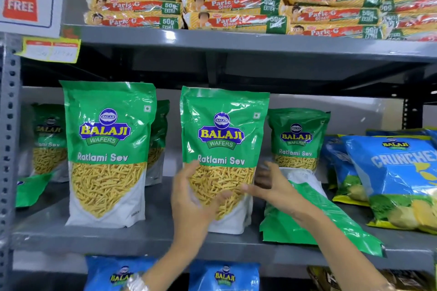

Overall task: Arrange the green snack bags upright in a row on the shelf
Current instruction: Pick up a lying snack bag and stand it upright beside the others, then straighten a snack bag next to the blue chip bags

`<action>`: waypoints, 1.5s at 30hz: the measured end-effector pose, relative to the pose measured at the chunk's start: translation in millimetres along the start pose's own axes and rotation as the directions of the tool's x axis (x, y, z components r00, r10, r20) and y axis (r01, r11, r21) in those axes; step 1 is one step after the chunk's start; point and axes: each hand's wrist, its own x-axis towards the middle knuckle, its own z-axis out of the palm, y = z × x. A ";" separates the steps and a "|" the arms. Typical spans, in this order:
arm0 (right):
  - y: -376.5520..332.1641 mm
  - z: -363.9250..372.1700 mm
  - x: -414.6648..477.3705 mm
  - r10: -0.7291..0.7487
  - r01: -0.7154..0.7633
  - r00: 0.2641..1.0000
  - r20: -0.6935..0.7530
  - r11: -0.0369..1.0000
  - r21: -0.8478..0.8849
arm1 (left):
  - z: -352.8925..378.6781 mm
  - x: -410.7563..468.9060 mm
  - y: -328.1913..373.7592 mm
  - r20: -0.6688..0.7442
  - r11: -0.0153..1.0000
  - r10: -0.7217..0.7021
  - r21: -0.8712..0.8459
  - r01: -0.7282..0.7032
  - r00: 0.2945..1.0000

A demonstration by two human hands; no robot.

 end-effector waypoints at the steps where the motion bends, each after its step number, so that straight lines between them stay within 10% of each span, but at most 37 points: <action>1: -1.9 -9.8 -2.0 -0.030 0.029 0.998 -0.058 1.000 -0.010 | 10.8 -8.6 4.2 0.140 0.999 0.034 -0.016 -0.032 0.990; 5: -6.5 -50.2 -13.8 -0.132 0.131 0.955 -0.266 0.991 -0.022 | 46.4 -29.8 -3.9 0.635 0.936 0.097 0.204 -0.288 0.767; 10: -1.7 -89.0 -32.8 -0.159 0.186 0.893 -0.420 0.982 0.023 | 64.7 -26.4 -17.4 0.584 0.761 0.315 0.316 -0.567 0.748; 14: -1.2 -119.8 -60.6 -0.161 0.160 0.959 -0.233 0.987 -0.025 | 75.3 -17.2 -12.6 0.563 0.455 0.564 0.398 -0.797 0.604; 18: 0.0 -144.2 -76.0 -0.036 0.053 0.997 0.071 0.965 -0.258 | 93.5 15.3 19.5 0.544 0.522 0.472 0.462 -0.717 0.694; 25: -30.5 -181.3 -16.8 -0.435 0.302 0.830 -0.350 0.877 -0.374 | 142.1 103.1 86.7 0.365 0.660 0.443 0.485 -0.574 0.819; 33: -49.9 -223.5 56.6 -0.353 0.129 0.825 -0.441 0.878 -0.461 | 178.1 116.2 74.7 0.206 0.905 0.217 0.325 -0.276 0.954; 36: -38.1 -228.8 65.5 -0.294 0.167 0.826 -0.482 0.943 -0.289 | 185.0 75.4 34.2 0.351 0.946 0.038 0.289 -0.147 0.935; 40: -9.2 -216.6 64.9 -0.127 0.168 0.849 -0.513 0.985 0.033 | 189.6 52.6 -21.4 0.482 0.916 -0.398 0.170 0.363 0.781; 45: 35.0 -209.4 67.7 0.067 -0.016 0.878 -0.474 0.994 0.109 | 190.5 59.9 -55.7 0.427 0.869 -0.466 0.058 0.491 0.775</action>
